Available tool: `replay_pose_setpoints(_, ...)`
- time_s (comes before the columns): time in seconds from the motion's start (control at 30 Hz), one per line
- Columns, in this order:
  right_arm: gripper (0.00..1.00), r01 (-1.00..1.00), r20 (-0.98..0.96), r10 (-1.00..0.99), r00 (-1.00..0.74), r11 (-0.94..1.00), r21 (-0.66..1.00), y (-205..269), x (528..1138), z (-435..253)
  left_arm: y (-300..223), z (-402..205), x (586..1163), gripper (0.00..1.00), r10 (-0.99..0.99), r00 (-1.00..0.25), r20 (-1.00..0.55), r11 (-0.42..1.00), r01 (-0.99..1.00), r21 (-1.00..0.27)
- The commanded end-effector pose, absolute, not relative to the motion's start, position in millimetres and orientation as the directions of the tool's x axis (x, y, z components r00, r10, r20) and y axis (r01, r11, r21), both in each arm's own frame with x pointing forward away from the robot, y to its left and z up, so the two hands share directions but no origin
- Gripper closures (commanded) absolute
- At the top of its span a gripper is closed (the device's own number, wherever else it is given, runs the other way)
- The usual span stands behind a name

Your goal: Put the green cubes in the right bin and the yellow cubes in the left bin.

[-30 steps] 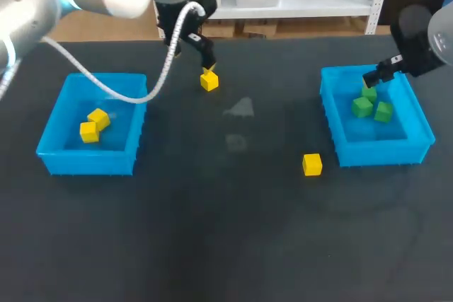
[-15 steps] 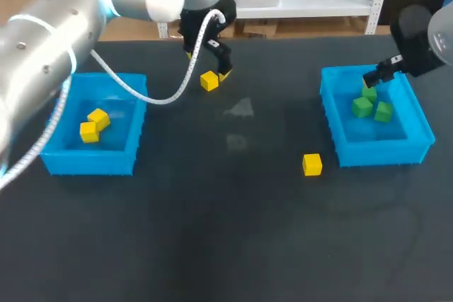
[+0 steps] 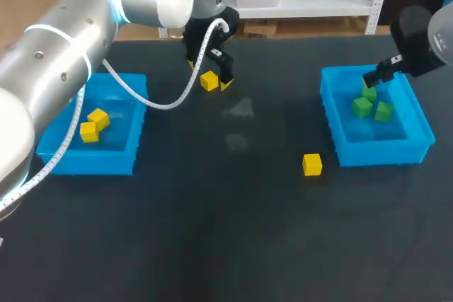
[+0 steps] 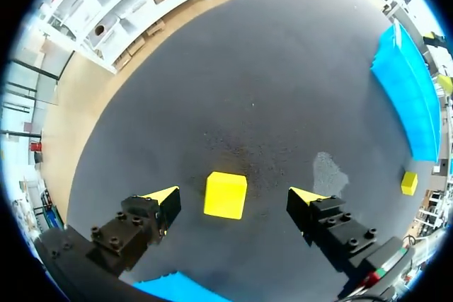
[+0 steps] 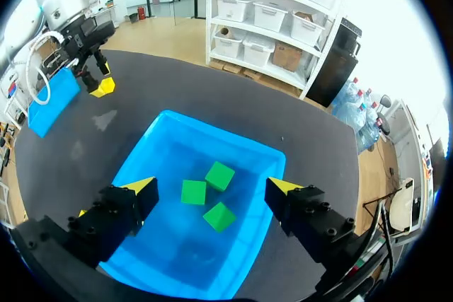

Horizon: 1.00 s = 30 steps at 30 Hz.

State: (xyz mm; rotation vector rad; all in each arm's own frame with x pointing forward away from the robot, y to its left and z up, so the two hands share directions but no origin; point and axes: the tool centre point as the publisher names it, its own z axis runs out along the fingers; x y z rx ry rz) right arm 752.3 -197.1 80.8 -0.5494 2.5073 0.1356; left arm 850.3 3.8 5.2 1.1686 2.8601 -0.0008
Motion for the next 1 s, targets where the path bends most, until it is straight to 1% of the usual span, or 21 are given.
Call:
replay_pose_setpoints(0.03, 0.0, -0.41, -0.551, -0.354, -0.756, 0.912, -0.024, -197.0, 750.9, 80.7, 2.6, -3.3, 857.9, 0.0, 0.691, -0.711, 0.132, 0.716, 0.698, 0.01)
replay_pose_setpoints(0.1, 0.0, -0.41, -0.551, -0.354, -0.756, 0.912, -0.024, -197.0, 750.9, 80.7, 4.2, -6.1, 855.4, 0.0, 0.685, -0.715, 0.14, 0.721, 0.693, 0.006)
replay_pose_setpoints(0.13, 0.0, -0.41, -0.551, -0.354, -0.756, 0.912, -0.024, -197.0, 750.9, 80.7, 4.4, -6.0, 853.3, 0.41, 0.684, -0.716, 0.141, 0.722, 0.691, 0.005)
replay_pose_setpoints(0.17, 0.0, -0.41, -0.551, -0.354, -0.756, 0.912, -0.024, -197.0, 750.9, 80.7, 4.9, -6.7, 852.6, 0.75, 0.681, -0.719, 0.139, 0.725, 0.688, 0.004)
replay_pose_setpoints(0.2, 0.0, -0.41, -0.551, -0.354, -0.756, 0.912, -0.024, -197.0, 750.9, 80.7, 5.5, -7.9, 852.0, 0.96, 0.678, -0.723, 0.137, 0.729, 0.684, 0.004)
replay_pose_setpoints(0.23, 0.0, -0.41, -0.551, -0.354, -0.756, 0.912, -0.024, -197.0, 750.9, 80.7, 6.0, -8.2, 850.5, 1.0, 0.676, -0.724, 0.137, 0.73, 0.683, 0.005)
replay_pose_setpoints(0.67, 0.0, -0.41, -0.551, -0.354, -0.756, 0.912, -0.024, -197.0, 750.9, 80.7, 16.2, 6.0, 839.8, 1.0, 0.661, -0.744, 0.099, 0.746, 0.665, 0.013)
replay_pose_setpoints(1.0, 0.0, -0.41, -0.551, -0.354, -0.756, 0.912, -0.024, -197.0, 750.9, 80.7, 36.7, 69.0, 840.3, 1.0, 0.675, -0.737, -0.033, 0.737, 0.674, 0.051)
